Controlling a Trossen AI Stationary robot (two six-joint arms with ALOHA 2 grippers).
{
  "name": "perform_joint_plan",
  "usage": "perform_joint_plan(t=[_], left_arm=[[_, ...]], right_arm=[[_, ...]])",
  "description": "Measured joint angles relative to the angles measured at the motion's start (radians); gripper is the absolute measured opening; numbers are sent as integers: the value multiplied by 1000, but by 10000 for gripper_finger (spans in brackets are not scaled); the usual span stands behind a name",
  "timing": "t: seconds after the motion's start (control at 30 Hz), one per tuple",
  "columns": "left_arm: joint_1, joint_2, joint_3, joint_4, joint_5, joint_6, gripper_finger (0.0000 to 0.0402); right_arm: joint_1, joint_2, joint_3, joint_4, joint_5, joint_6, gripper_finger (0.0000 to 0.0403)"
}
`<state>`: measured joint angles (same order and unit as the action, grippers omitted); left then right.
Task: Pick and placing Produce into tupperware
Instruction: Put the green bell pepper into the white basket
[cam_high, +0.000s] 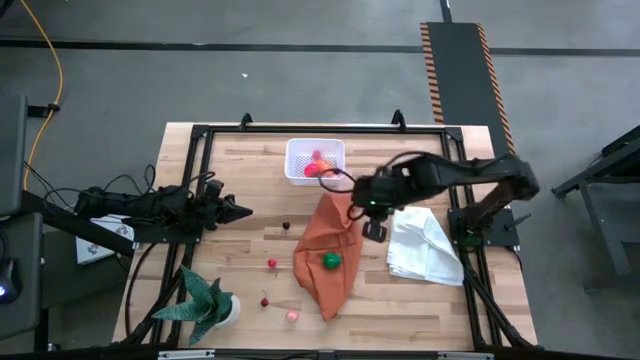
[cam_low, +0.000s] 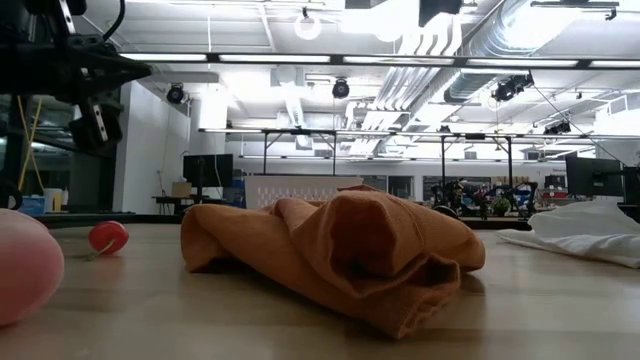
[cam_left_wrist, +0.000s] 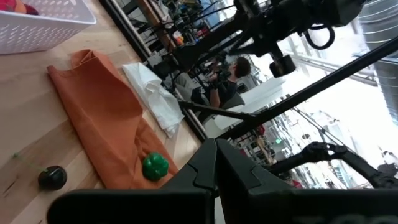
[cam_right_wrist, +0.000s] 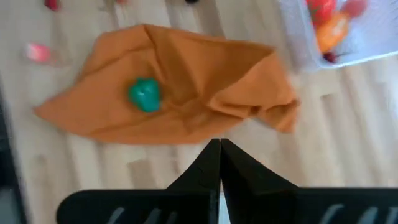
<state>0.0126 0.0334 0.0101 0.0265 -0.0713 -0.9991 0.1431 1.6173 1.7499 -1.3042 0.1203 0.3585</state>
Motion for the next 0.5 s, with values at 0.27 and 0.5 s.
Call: perform_joint_plan(t=[0.27,0.5], left_arm=[[0,57,0,1,0,-1,1],[0,109,0,0,0,-1,1]], right_arm=[[14,-219,-345,227,-125,235,0],[82,-275,-439,317,-158,344,0]])
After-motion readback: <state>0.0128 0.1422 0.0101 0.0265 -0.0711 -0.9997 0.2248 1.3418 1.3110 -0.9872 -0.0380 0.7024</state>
